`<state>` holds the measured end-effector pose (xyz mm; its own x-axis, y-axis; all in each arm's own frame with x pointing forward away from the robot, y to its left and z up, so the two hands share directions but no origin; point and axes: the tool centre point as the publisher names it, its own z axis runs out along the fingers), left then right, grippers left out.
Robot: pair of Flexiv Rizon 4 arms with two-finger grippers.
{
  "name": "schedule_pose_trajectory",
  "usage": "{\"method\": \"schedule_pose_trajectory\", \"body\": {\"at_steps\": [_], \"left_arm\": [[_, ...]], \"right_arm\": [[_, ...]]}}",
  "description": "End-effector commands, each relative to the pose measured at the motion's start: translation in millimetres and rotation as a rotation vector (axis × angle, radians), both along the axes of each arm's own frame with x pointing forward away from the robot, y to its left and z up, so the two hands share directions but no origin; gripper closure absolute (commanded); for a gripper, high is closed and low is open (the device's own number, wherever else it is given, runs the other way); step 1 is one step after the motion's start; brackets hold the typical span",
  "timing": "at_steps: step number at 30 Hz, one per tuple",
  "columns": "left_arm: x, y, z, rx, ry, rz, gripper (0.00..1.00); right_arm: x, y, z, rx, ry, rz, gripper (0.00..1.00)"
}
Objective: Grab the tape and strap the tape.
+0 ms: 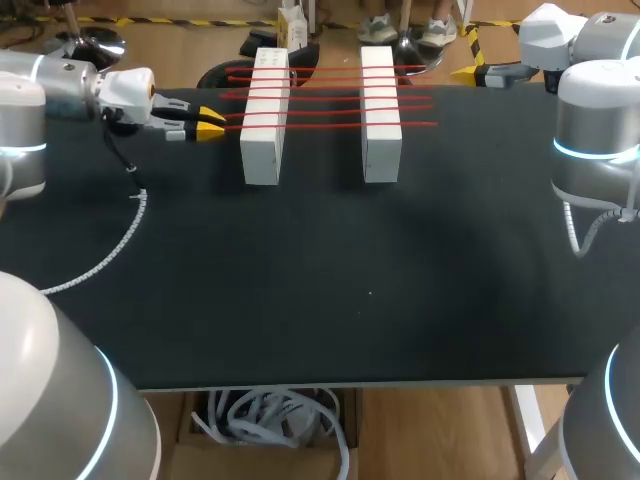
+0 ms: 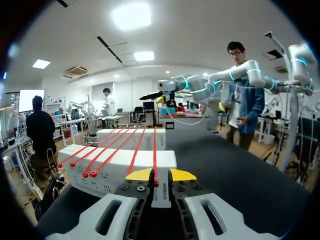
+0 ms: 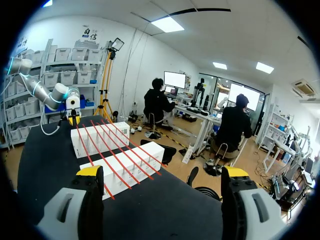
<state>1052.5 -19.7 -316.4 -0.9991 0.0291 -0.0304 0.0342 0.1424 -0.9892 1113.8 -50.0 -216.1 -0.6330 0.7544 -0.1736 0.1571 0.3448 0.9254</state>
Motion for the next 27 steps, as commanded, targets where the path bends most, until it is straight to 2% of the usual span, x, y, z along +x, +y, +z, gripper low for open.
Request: {"method": "schedule_pose_trajectory", "body": {"at_steps": [1, 6, 14, 18, 27], "left_arm": [[4.8, 0.6, -3.5, -0.007, 0.002, -0.011, 0.87], [5.1, 0.3, -3.9, -0.01, 0.002, -0.011, 0.89], [5.3, 0.2, -5.0, -0.014, 0.003, -0.01, 0.81], [5.5, 0.4, -5.4, -0.016, 0.002, -0.008, 0.84], [5.0, -2.0, -7.2, -0.027, 0.001, -0.01, 0.83]], "right_arm": [[0.0, 0.0, 0.0, 0.0, 0.0, 0.0, 0.0], [0.0, 0.0, 0.0, 0.0, 0.0, 0.0, 0.0], [0.0, 0.0, 0.0, 0.0, 0.0, 0.0, 0.0], [0.0, 0.0, 0.0, 0.0, 0.0, 0.0, 0.0], [0.0, 0.0, 0.0, 0.0, 0.0, 0.0, 0.0]]}}
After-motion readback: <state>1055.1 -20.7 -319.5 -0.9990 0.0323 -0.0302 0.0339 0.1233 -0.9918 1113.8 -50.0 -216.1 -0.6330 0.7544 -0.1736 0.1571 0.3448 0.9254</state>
